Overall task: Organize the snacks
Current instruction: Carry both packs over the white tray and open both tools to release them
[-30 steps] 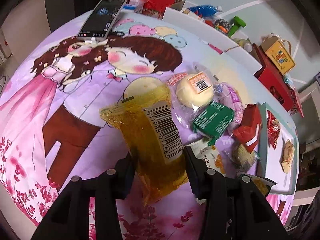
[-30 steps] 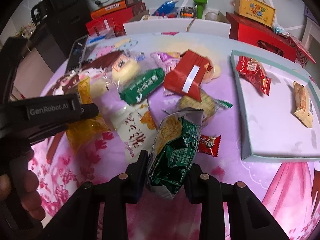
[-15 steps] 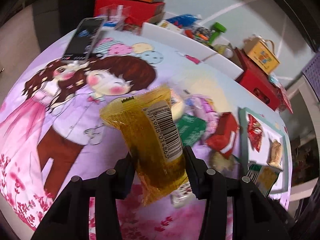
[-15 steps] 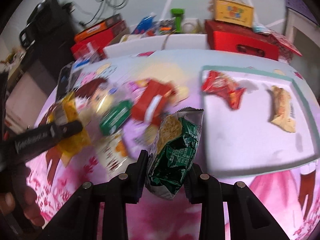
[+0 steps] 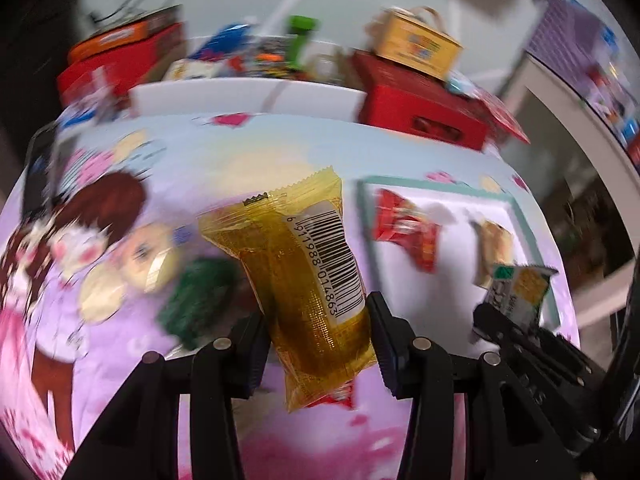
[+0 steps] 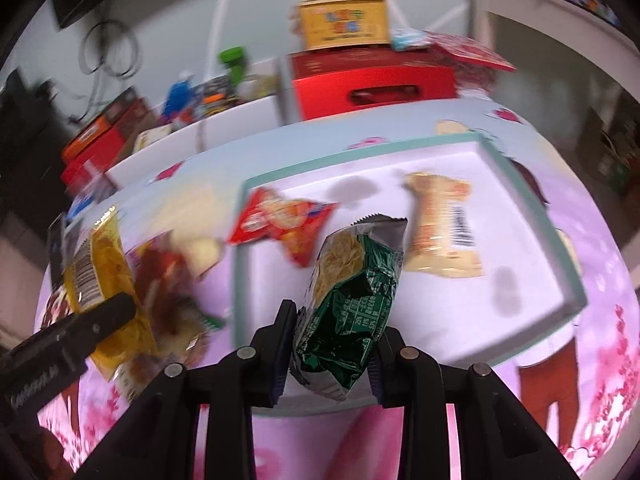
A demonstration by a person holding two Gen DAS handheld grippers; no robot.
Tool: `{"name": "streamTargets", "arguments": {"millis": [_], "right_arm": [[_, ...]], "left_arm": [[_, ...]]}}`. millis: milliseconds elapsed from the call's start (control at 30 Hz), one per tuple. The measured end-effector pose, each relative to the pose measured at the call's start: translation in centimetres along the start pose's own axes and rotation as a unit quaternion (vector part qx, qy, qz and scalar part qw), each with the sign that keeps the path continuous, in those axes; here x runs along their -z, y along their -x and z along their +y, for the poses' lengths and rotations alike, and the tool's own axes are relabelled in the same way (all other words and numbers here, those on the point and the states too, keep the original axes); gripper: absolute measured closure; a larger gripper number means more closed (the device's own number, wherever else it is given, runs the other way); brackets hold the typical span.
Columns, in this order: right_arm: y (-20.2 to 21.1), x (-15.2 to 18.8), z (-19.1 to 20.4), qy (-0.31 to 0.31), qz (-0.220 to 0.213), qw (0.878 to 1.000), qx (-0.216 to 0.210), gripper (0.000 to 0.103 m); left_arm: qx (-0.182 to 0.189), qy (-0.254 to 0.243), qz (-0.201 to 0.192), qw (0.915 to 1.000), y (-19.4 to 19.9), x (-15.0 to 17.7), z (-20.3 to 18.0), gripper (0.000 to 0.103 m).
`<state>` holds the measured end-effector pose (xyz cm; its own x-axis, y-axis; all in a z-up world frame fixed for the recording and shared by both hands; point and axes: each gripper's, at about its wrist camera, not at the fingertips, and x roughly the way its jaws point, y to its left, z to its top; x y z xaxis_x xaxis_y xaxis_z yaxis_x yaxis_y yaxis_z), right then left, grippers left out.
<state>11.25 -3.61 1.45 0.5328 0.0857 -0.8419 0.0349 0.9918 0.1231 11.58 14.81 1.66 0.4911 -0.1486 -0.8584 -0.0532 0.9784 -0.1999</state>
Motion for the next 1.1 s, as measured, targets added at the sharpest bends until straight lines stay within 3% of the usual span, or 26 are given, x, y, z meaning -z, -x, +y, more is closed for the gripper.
{"name": "streamTargets", "arguments": {"millis": [267, 533, 633, 733, 900, 967, 1100], "right_arm": [[0.0, -1.2, -6.4, -0.068, -0.01, 0.996, 0.057, 0.069], [-1.4, -1.9, -9.9, -0.106, 0.007, 0.992, 0.07, 0.067], [-1.5, -1.7, -10.2, -0.108, 0.013, 0.992, 0.071, 0.067], [-1.4, -1.6, -10.2, -0.105, 0.014, 0.992, 0.074, 0.064], [-1.4, -1.5, -10.2, -0.107, 0.013, 0.991, 0.073, 0.05], [-1.4, -1.5, -10.2, -0.109, 0.012, 0.991, 0.076, 0.026], [-1.5, -1.5, -10.4, -0.11, 0.01, 0.99, 0.085, 0.003]], "left_arm": [[0.028, -0.087, 0.029, 0.9954, -2.9, -1.6, -7.3, 0.055], [0.033, -0.119, 0.053, 0.9909, -5.7, -1.5, -11.4, 0.054], [0.023, -0.122, 0.054, 0.9907, -6.0, -1.5, -11.9, 0.031], [0.016, -0.12, 0.053, 0.9912, -6.0, -1.5, -11.8, 0.028], [0.006, -0.107, 0.049, 0.993, -5.4, -1.4, -11.0, 0.024], [0.0, -0.099, 0.044, 0.9941, -5.1, -1.4, -10.2, 0.016], [-0.03, -0.085, 0.021, 0.9957, -4.5, -1.4, -8.6, 0.007]]}}
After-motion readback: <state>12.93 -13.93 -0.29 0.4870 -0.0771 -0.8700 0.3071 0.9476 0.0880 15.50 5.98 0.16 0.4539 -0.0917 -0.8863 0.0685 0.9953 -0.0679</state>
